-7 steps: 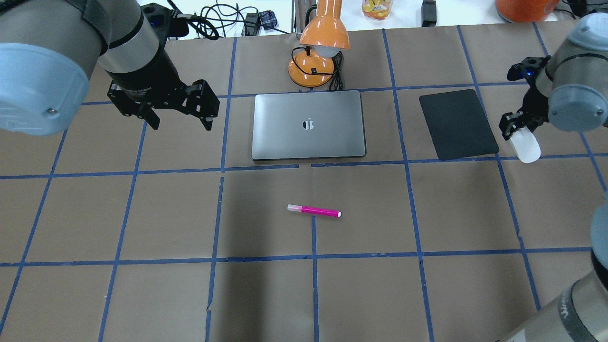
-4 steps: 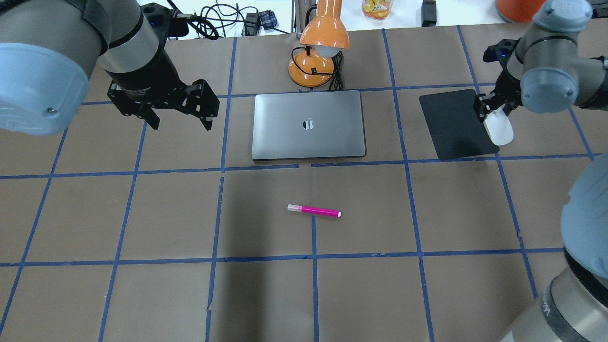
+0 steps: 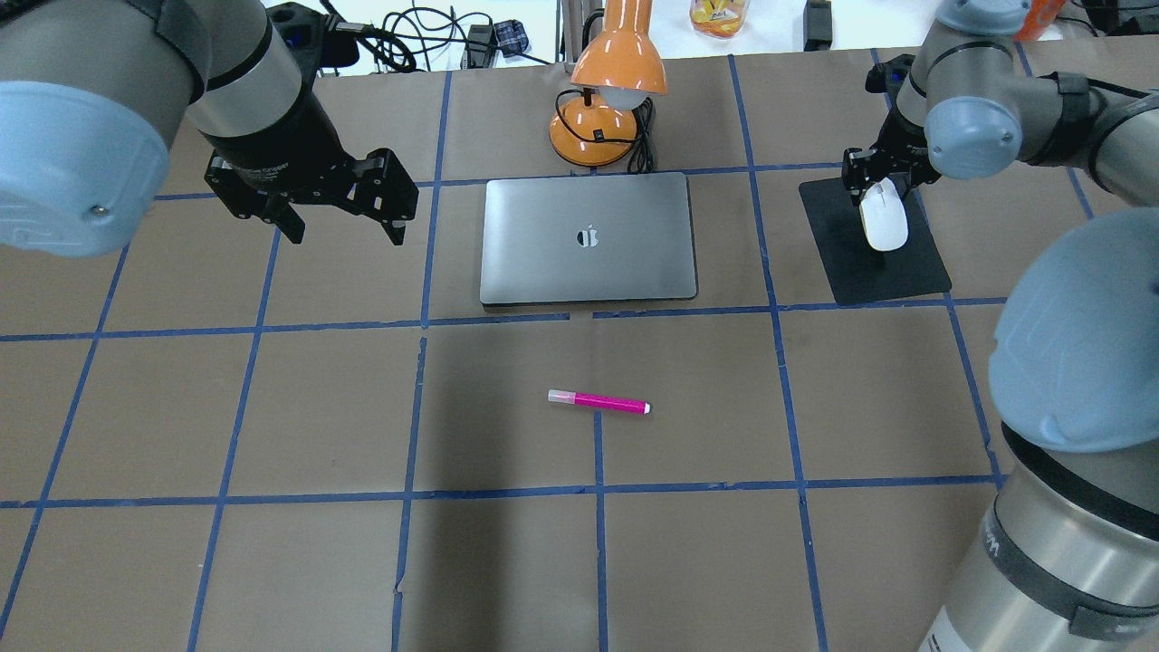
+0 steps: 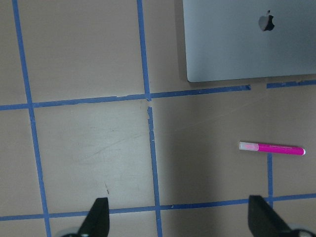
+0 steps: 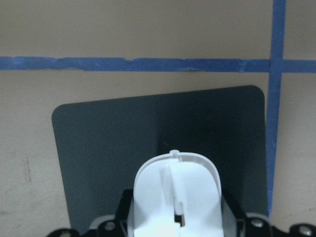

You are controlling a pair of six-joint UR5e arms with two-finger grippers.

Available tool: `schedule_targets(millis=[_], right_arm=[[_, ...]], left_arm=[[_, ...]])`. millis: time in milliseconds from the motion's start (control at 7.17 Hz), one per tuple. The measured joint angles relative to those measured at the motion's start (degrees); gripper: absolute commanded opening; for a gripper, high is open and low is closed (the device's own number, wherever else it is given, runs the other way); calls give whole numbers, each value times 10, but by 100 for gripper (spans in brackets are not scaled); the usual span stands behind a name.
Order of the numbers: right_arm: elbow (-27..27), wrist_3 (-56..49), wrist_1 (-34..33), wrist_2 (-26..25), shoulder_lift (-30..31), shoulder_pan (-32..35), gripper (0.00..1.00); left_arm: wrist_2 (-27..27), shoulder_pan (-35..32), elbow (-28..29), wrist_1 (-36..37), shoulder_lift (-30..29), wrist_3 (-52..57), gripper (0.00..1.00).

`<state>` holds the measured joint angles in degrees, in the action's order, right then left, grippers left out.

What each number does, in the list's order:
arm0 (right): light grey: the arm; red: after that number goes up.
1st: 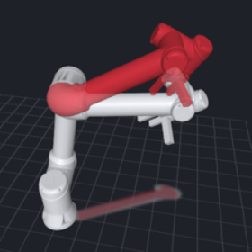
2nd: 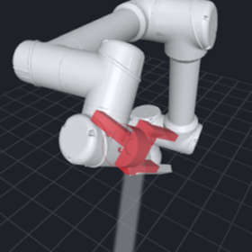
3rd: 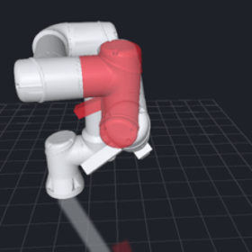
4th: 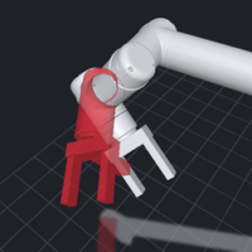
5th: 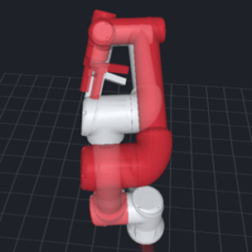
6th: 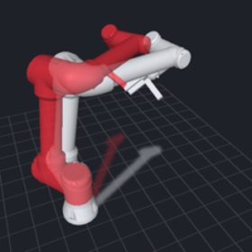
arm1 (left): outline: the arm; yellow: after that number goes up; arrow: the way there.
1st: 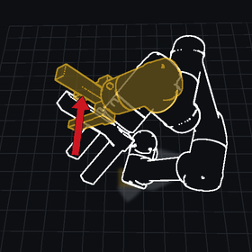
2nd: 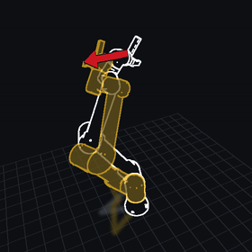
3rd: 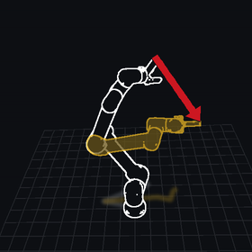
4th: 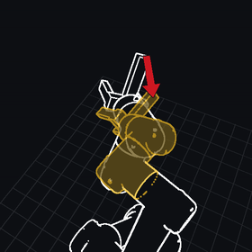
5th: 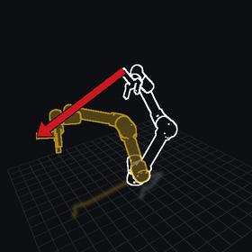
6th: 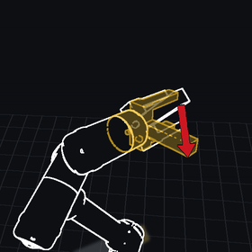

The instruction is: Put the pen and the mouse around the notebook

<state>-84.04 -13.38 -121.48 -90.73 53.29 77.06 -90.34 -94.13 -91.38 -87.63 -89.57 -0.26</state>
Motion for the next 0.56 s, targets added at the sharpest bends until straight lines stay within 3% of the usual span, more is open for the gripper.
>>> schedule_targets(millis=[140, 279, 558], right_arm=[[-1, 2, -2, 5, -5, 0, 64], [-3, 3, -4, 7, -8, 0, 94], [-6, 3, -4, 6, -8, 0, 100]], left_arm=[[0, 0, 0, 0, 0, 0, 100], [0, 1, 0, 0, 0, 0, 100], [-1, 1, 1, 0, 0, 0, 100]])
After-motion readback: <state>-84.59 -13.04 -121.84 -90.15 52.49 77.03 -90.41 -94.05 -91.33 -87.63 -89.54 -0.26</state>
